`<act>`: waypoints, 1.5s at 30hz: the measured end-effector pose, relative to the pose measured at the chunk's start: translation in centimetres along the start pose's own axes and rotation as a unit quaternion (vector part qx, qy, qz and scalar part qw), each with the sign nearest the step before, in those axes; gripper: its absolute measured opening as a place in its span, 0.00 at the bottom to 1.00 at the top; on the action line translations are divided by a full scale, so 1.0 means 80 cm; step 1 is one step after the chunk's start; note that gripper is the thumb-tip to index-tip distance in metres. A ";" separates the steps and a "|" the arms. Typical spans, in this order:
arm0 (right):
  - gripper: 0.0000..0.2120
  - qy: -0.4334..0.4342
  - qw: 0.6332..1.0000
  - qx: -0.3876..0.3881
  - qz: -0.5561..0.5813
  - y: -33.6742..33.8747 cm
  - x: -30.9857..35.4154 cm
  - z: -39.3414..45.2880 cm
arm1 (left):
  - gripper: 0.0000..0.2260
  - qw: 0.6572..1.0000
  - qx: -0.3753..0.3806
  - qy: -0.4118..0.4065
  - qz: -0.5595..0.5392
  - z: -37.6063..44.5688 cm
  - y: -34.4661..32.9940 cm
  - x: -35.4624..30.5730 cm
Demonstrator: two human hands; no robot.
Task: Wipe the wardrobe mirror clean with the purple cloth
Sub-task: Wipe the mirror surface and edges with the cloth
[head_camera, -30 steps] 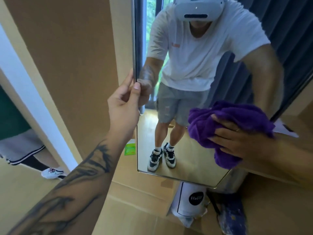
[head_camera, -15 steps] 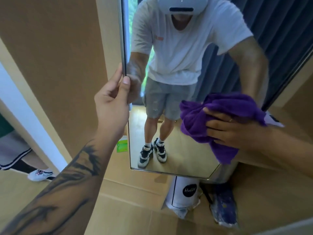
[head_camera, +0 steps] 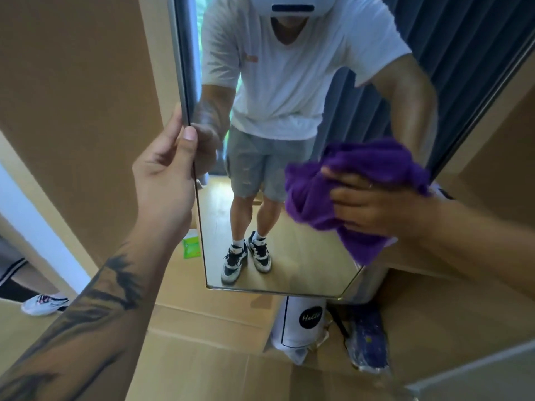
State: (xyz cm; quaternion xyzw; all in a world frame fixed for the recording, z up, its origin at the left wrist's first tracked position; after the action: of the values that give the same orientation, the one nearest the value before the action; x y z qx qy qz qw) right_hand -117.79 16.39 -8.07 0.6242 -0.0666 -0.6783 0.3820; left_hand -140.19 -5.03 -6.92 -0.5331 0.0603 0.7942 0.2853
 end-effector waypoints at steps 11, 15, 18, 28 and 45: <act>0.32 -0.036 0.996 0.040 -0.065 -0.017 0.078 -0.032 | 0.20 0.998 0.011 -0.002 -0.058 0.012 0.007 0.020; 0.19 -0.157 0.987 -0.027 -0.009 0.001 0.060 -0.009 | 0.19 0.996 0.022 0.016 -0.082 0.004 0.012 0.032; 0.21 -0.217 0.973 -0.067 -0.030 0.009 0.058 0.051 | 0.18 0.995 0.027 0.033 -0.085 0.004 0.015 0.034; 0.20 -0.198 0.976 -0.090 0.009 -0.002 0.114 0.212 | 0.15 0.981 0.033 0.095 -0.169 0.006 0.027 0.032; 0.26 -0.404 0.905 -0.133 0.023 -0.032 0.142 0.144 | 0.13 0.973 -0.016 0.085 -0.213 0.000 0.012 0.041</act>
State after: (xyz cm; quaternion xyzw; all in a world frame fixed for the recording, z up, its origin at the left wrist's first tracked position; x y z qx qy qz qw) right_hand -128.47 6.90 -16.11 0.2384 -0.1386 -0.8658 0.4176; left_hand -141.57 -4.53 -9.99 -0.6042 -0.0437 0.6674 0.4331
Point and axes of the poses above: each hand's wrist, its own z-axis towards the middle knuckle, its own y-axis out of the back of the hand, x = y × z, the point moved 3 cm from there along z, towards the middle knuckle, and after that the axes turned 2 degrees about z, right-handed, at the moved point
